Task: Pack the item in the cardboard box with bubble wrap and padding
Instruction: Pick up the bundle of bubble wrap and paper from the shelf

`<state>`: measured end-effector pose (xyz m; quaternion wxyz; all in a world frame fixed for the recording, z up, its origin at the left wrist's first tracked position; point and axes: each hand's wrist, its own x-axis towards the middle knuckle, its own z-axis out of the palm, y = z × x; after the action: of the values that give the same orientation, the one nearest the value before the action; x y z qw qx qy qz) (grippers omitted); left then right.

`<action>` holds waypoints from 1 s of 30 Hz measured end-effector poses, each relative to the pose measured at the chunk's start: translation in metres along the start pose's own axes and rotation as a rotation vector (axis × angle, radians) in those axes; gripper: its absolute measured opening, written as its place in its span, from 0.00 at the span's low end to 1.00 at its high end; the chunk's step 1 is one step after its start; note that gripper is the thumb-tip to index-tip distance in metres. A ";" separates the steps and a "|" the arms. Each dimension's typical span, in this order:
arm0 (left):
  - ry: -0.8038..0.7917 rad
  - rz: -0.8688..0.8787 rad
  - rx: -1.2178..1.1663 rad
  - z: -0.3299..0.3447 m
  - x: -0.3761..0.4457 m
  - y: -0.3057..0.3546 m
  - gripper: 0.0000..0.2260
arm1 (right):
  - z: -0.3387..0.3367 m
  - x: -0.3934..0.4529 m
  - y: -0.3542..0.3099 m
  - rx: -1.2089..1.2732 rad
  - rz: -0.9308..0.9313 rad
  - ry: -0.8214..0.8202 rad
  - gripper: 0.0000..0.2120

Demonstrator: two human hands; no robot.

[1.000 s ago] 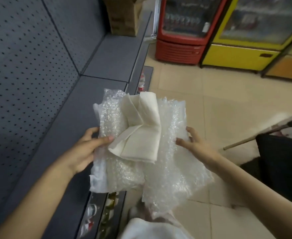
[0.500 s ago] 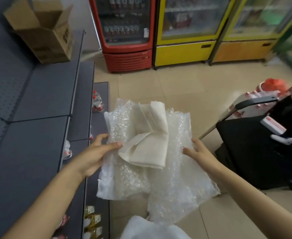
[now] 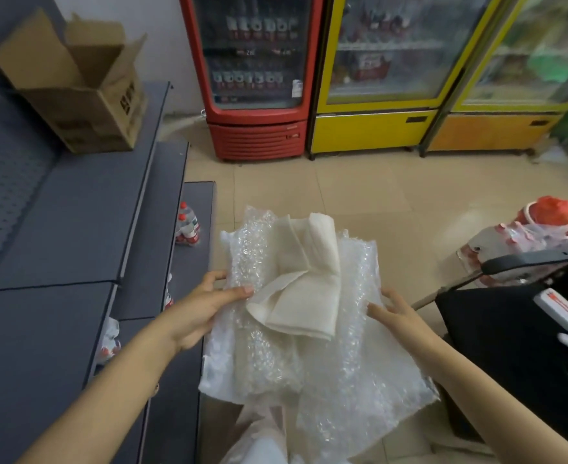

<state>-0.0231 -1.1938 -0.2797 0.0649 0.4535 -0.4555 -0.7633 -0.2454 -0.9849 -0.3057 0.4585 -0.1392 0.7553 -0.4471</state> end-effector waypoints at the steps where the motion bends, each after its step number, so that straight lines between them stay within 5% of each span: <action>1: 0.002 0.005 -0.003 -0.004 0.012 0.011 0.29 | 0.002 0.015 -0.012 -0.006 -0.002 -0.002 0.25; 6: 0.005 0.037 0.073 -0.025 0.062 0.080 0.44 | 0.010 0.083 -0.074 -0.029 -0.029 -0.025 0.20; 13: 0.062 0.084 0.011 -0.045 0.134 0.153 0.24 | 0.023 0.178 -0.146 -0.016 -0.075 -0.027 0.23; 19: 0.126 0.088 -0.028 -0.056 0.193 0.205 0.21 | 0.027 0.258 -0.206 -0.045 -0.078 -0.100 0.28; 22: 0.174 0.079 -0.070 -0.060 0.225 0.223 0.17 | 0.028 0.302 -0.235 -0.090 -0.094 -0.142 0.41; 30: 0.388 0.106 -0.240 -0.081 0.272 0.257 0.21 | 0.059 0.398 -0.333 -0.226 -0.166 -0.378 0.49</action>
<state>-0.2009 -1.5330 -0.2722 0.2446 0.5562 -0.3638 -0.7061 -0.4792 -1.4508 -0.2754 0.5349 -0.3324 0.6874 -0.3618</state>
